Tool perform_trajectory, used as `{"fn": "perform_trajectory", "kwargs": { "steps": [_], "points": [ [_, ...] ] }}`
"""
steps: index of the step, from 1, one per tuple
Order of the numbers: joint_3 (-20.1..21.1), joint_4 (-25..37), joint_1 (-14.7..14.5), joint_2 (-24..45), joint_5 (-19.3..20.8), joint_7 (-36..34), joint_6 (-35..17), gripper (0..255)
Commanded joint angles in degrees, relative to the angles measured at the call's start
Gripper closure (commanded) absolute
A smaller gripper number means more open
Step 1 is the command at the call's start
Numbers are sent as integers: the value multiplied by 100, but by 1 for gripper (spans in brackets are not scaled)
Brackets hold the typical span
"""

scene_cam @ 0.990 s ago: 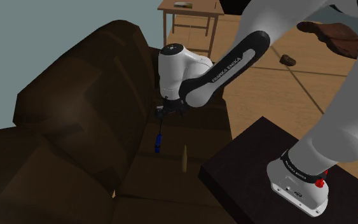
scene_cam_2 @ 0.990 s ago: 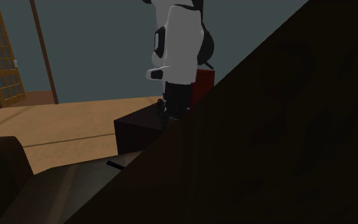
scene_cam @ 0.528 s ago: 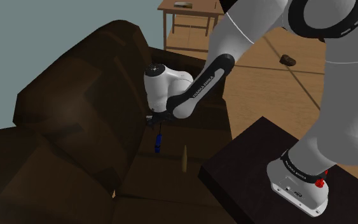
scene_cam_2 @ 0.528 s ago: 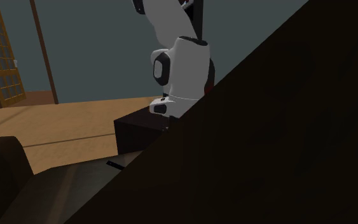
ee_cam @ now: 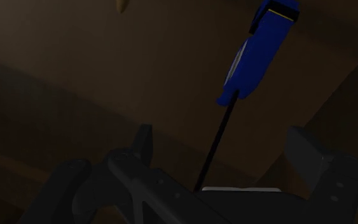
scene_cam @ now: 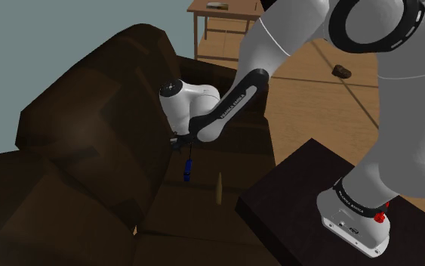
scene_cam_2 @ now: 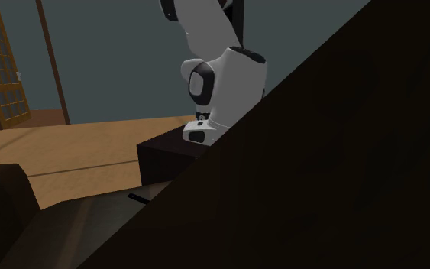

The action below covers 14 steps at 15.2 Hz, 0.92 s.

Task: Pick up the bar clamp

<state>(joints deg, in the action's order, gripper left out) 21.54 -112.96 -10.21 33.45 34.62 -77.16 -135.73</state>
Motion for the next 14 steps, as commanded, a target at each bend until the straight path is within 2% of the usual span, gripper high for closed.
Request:
{"fn": "perform_trajectory", "kwargs": {
  "steps": [1,3,4,6,9,12,13,14],
  "points": [
    [-194,118,8,758,174,-355,-1006,0],
    [-203,136,4,800,206,-378,-1025,0],
    [-225,104,42,800,225,-355,-1077,255],
    [-171,255,-128,859,193,-490,-926,255],
    [-232,325,-343,1102,339,-773,-1024,255],
    [-304,447,-264,1208,376,-652,-1053,255],
    [-102,147,101,826,313,-441,-987,255],
    [-21,123,172,771,325,-442,-930,255]
  ]
}}
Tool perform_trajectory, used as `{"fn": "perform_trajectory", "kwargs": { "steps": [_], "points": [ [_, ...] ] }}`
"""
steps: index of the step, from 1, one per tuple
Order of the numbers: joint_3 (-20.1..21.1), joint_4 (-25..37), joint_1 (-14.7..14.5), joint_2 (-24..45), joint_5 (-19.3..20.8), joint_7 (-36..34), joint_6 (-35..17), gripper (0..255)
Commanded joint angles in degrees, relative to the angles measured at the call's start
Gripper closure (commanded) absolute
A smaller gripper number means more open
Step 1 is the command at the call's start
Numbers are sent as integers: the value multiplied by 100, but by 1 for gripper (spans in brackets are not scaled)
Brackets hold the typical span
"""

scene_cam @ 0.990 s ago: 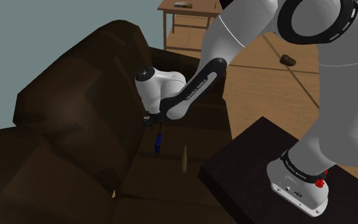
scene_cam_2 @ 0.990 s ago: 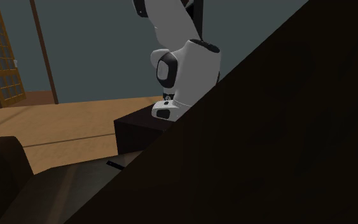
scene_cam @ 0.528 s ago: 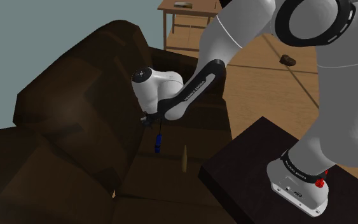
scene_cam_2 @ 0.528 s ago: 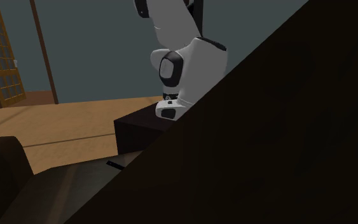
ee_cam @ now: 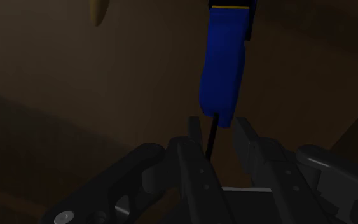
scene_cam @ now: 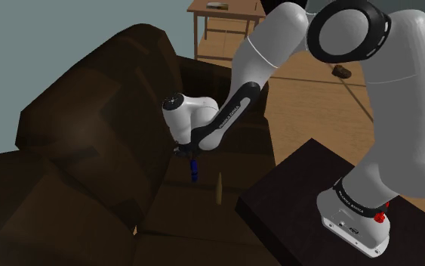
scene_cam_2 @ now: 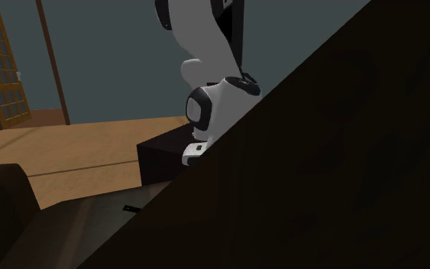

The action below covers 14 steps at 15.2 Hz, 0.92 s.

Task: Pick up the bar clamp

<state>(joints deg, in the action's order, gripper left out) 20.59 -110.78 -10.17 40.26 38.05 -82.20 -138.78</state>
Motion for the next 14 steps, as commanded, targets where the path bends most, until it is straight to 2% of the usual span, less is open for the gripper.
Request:
{"fn": "perform_trajectory", "kwargs": {
  "steps": [1,14],
  "points": [
    [116,-122,202,25,-47,87,-583,255],
    [579,-372,546,-807,-580,491,-33,255]
  ]
}}
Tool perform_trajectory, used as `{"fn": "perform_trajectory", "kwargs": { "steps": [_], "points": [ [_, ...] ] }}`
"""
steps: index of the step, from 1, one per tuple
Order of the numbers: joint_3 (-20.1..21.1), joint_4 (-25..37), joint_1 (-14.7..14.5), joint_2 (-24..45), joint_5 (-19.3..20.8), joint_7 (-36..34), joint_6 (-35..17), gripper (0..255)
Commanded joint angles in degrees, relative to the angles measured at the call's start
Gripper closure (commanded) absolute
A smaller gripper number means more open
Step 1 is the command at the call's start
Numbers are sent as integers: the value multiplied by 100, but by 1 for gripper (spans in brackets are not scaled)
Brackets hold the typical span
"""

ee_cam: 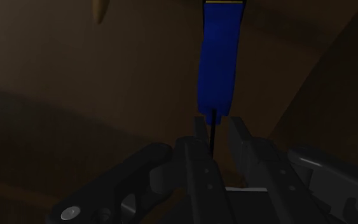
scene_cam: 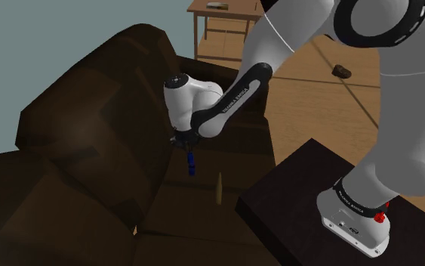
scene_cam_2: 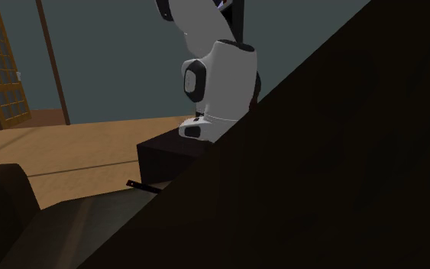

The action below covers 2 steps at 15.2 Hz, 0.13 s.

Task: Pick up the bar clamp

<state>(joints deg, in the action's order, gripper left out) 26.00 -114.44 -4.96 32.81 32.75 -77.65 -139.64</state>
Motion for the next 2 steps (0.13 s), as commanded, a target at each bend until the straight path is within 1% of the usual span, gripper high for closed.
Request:
{"fn": "perform_trajectory", "kwargs": {
  "steps": [1,2],
  "points": [
    [43,-8,29,-72,-56,42,59,255],
    [43,-8,28,-72,-56,42,60,255]
  ]
}}
